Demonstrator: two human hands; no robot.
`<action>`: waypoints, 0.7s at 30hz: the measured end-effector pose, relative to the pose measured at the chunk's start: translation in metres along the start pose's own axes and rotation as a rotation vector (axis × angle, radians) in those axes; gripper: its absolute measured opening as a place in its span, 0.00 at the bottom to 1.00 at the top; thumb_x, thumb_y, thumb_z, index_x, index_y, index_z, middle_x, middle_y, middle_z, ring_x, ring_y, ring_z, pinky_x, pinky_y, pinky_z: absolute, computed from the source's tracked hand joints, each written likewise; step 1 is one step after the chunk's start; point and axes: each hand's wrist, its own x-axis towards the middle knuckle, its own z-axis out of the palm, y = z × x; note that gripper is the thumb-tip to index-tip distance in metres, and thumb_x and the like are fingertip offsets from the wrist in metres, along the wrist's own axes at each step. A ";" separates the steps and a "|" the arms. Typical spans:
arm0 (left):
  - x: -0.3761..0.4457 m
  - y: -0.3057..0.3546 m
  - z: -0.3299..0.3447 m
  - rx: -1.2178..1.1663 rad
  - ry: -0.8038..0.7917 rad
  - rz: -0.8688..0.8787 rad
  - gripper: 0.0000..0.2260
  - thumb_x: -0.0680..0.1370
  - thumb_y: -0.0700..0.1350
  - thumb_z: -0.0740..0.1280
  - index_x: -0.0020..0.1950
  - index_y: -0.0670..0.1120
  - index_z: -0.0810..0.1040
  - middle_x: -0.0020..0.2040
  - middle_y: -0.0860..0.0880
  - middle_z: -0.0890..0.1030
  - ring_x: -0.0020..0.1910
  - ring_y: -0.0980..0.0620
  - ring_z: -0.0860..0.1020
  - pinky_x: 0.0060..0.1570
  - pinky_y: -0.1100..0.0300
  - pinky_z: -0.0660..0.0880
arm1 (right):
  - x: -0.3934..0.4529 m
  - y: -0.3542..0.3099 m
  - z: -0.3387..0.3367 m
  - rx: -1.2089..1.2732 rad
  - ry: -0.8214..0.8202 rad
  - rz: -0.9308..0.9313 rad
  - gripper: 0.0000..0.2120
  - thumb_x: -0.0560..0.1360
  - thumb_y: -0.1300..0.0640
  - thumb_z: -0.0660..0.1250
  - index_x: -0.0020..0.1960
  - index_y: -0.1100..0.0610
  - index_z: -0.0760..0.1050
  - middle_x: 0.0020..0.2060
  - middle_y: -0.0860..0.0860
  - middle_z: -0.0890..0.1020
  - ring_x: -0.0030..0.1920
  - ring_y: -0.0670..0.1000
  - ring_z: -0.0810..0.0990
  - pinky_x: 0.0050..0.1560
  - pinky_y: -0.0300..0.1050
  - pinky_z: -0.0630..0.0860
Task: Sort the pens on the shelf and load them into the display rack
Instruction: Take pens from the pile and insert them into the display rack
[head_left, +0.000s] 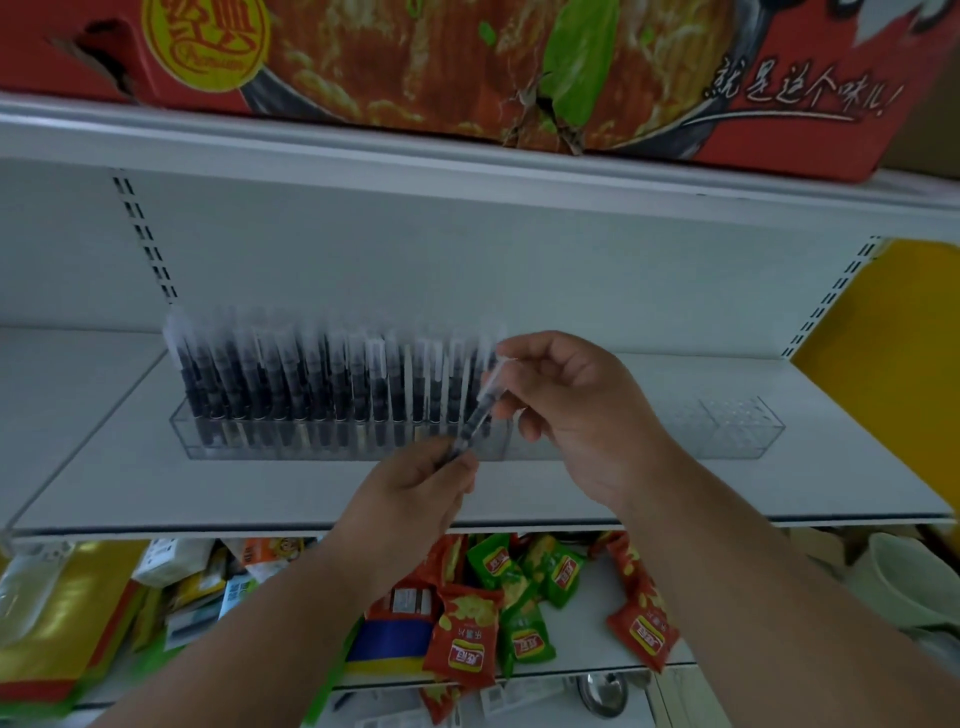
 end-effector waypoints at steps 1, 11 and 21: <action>0.001 0.002 0.001 -0.057 -0.004 -0.030 0.19 0.83 0.42 0.61 0.31 0.50 0.72 0.28 0.50 0.63 0.24 0.55 0.60 0.25 0.62 0.57 | 0.000 0.000 -0.002 0.025 -0.006 0.005 0.05 0.77 0.67 0.67 0.52 0.62 0.78 0.39 0.59 0.84 0.34 0.51 0.80 0.29 0.40 0.71; 0.006 -0.010 -0.018 0.866 0.416 0.505 0.09 0.79 0.52 0.60 0.52 0.50 0.77 0.46 0.56 0.76 0.45 0.59 0.73 0.44 0.67 0.68 | 0.008 -0.003 -0.016 -0.189 0.336 -0.360 0.08 0.75 0.63 0.72 0.48 0.51 0.77 0.36 0.48 0.82 0.35 0.49 0.81 0.37 0.43 0.77; 0.022 -0.029 -0.024 1.236 0.394 0.480 0.19 0.75 0.51 0.60 0.62 0.46 0.79 0.57 0.50 0.76 0.58 0.47 0.72 0.57 0.49 0.73 | 0.024 0.006 -0.009 -0.800 0.249 -0.572 0.04 0.76 0.58 0.71 0.49 0.57 0.79 0.41 0.49 0.82 0.41 0.46 0.81 0.43 0.44 0.80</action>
